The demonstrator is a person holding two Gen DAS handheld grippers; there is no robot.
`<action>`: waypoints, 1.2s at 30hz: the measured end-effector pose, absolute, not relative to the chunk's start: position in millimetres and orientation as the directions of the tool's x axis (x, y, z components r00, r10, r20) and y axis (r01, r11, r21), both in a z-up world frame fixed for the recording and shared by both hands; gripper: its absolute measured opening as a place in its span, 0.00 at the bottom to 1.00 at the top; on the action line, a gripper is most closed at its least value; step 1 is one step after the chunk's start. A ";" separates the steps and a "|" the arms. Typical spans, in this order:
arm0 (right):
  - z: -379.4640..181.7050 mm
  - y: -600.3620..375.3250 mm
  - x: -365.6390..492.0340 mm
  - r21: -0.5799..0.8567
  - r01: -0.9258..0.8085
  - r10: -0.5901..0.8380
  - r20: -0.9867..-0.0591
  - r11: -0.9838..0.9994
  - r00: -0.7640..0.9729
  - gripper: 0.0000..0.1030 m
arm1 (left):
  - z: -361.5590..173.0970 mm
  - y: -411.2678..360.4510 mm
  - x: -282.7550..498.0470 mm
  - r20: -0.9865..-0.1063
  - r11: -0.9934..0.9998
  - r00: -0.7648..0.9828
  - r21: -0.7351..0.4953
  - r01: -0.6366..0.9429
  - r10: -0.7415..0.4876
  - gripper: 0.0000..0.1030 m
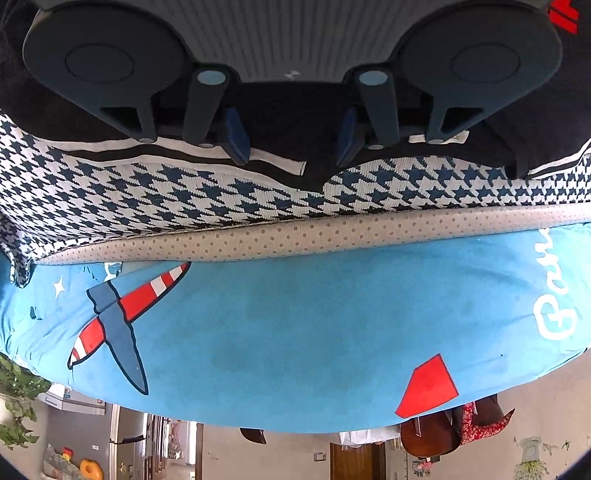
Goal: Fold clothes
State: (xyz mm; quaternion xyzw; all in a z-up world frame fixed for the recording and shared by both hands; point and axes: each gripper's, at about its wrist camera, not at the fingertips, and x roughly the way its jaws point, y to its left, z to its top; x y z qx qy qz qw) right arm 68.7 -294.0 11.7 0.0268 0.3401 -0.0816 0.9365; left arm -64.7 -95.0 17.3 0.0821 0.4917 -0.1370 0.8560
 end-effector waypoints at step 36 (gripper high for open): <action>57.6 -330.1 12.2 0.167 0.331 -0.159 -0.625 0.929 0.764 0.47 | 14.3 -97.9 -66.7 -0.854 0.948 0.498 0.018 0.317 -0.151 1.00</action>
